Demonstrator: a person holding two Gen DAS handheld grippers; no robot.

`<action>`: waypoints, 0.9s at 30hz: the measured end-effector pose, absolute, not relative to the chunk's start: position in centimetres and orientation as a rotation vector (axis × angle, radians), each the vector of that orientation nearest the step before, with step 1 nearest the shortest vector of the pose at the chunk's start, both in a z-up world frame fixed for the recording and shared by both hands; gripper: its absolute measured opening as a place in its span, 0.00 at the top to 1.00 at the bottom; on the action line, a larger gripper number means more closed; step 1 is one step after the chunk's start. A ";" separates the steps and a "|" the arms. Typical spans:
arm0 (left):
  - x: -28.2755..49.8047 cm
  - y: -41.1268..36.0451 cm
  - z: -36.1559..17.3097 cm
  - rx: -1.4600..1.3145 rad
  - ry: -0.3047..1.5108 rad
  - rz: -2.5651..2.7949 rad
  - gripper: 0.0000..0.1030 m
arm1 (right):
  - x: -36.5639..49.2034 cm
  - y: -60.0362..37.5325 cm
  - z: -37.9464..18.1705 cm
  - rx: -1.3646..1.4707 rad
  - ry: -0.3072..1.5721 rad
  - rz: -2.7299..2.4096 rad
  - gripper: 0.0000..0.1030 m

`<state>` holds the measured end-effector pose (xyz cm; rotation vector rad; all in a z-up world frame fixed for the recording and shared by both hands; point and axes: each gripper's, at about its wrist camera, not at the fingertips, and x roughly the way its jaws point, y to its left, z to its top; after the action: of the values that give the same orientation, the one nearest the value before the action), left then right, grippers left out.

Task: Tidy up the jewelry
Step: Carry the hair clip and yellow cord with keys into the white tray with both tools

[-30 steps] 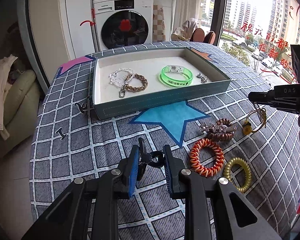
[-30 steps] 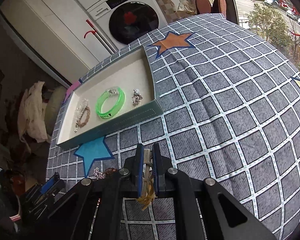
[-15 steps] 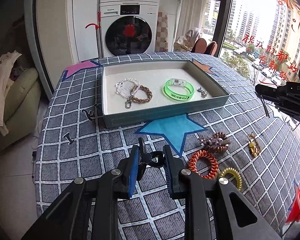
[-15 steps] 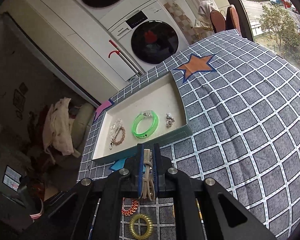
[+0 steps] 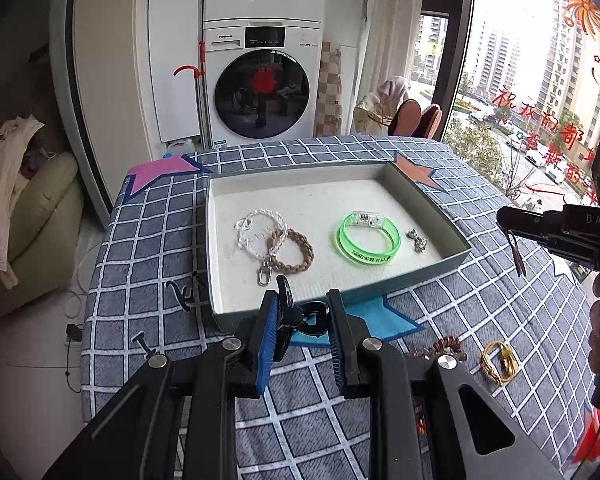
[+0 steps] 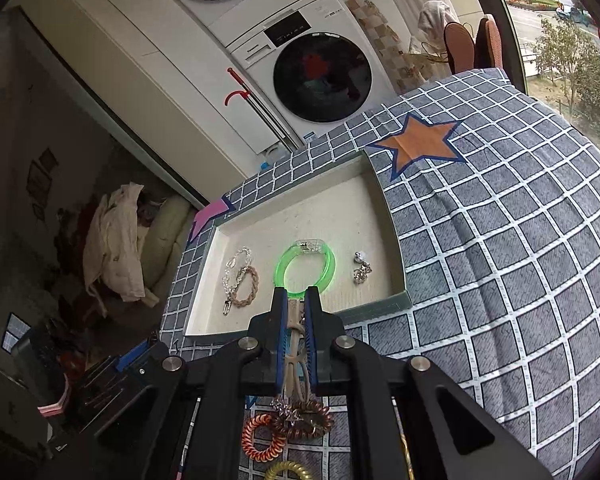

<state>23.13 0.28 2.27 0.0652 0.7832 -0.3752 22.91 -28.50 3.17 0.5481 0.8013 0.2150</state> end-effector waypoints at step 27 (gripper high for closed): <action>35.2 -4.5 -3.3 0.167 0.874 -0.251 0.57 | 35.0 -26.6 -2.7 0.348 0.925 0.125 0.91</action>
<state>35.24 -4.48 -3.31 0.1672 0.8743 -0.2509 35.01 -26.64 -2.73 0.3479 0.9247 0.1252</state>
